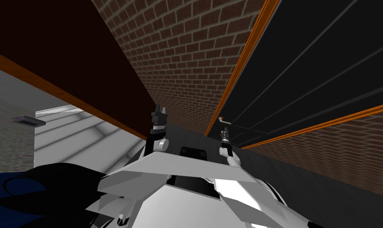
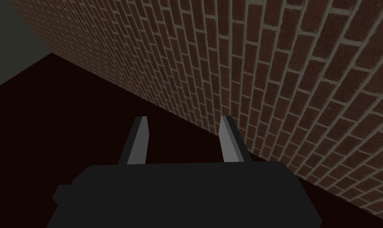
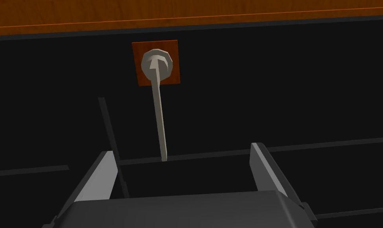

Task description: Pull the door open

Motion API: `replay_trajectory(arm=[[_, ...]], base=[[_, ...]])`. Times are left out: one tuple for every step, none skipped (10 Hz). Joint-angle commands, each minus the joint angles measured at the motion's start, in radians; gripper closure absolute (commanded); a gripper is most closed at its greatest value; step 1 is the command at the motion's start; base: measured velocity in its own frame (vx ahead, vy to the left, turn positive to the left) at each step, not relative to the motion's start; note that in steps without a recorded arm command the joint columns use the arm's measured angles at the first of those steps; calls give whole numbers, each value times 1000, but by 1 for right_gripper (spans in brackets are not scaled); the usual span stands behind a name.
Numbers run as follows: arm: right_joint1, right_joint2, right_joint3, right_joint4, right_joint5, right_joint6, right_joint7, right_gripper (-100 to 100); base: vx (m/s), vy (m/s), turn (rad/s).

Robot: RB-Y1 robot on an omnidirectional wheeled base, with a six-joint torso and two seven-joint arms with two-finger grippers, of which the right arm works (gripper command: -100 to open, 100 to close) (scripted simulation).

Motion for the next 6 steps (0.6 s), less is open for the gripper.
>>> replay_trajectory(arm=[[-11, -6, -3, 45, -7, -2, -7, -100], [-23, -9, -4, 81, -12, -7, -11, -100], [-23, -9, -4, 81, -12, -7, -11, -100], [-27, -10, -5, 92, -13, -8, -12, -100], [-33, -12, -6, 110, -16, -11, -14, -100], [-35, -12, -6, 118, -16, -12, -14, -100]], base=[[32, -111, 136], [55, -122, 148], [35, -82, 51], [11, -42, 23], [5, -38, 53], [11, -32, 44]])
